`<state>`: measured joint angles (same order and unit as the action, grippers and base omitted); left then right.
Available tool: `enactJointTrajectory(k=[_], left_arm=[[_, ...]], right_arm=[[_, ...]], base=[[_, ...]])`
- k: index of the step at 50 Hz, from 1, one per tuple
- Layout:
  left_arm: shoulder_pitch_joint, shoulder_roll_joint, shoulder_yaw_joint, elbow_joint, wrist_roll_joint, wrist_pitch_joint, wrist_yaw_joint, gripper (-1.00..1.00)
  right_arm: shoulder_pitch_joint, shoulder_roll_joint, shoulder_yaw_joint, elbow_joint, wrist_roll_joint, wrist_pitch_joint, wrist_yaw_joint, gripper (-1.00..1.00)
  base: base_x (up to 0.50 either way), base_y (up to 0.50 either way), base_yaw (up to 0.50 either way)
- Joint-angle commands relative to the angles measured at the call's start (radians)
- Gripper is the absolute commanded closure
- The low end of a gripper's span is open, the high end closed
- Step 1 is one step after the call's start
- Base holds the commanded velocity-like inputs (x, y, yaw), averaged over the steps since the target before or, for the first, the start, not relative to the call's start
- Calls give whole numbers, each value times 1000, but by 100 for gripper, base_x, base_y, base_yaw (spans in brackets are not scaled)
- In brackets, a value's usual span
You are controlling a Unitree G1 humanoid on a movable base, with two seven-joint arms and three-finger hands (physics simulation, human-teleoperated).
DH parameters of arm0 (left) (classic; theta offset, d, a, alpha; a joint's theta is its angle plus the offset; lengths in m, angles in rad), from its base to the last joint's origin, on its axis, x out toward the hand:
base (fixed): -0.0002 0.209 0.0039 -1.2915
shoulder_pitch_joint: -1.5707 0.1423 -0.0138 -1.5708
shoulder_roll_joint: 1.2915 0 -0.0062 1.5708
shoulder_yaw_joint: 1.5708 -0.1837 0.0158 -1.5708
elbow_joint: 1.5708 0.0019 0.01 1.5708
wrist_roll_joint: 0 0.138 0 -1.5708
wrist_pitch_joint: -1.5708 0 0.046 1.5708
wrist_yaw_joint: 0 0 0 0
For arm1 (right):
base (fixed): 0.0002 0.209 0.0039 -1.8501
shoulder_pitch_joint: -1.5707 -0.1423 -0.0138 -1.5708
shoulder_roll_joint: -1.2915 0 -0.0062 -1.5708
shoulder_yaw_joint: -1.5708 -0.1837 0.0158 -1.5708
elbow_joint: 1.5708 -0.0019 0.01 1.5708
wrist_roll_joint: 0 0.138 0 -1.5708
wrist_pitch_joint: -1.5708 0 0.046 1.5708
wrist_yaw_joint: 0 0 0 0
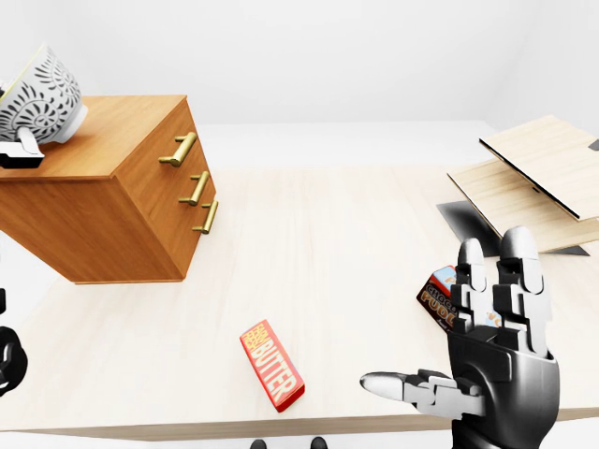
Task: Close the top drawer of the cabinet and put the bowl on top of it.
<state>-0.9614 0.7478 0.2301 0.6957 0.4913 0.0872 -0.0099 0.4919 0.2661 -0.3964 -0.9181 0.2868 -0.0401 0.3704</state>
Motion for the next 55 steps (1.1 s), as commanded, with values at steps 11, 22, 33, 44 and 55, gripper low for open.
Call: enactJointTrajectory(k=[11,22,33,44,55], left_arm=[[2,-29,-24,52,112,0,-16,100],[0,-29,-22,41,128,0,-9,-100],[-2,-22,-18,40,127,0,-8,-100],[3,-5,-2,-13,118,0,-14,-100],[73,-5,53,-297,55,0,-118,-100]], right_arm=[[6,4,5,7,-2,-14,5,-100],[5,1,5,4,-1,-9,1,-100],[3,-2,6,-3,-2,-1,-4,-100],[1,-3,12,-3,-7,0,-7,-100],[-3,-9,14,-6,-10,7,-12,-100]], base=[[0,0,0],[0,0,0],[0,0,0],[0,0,0],[0,0,0]])
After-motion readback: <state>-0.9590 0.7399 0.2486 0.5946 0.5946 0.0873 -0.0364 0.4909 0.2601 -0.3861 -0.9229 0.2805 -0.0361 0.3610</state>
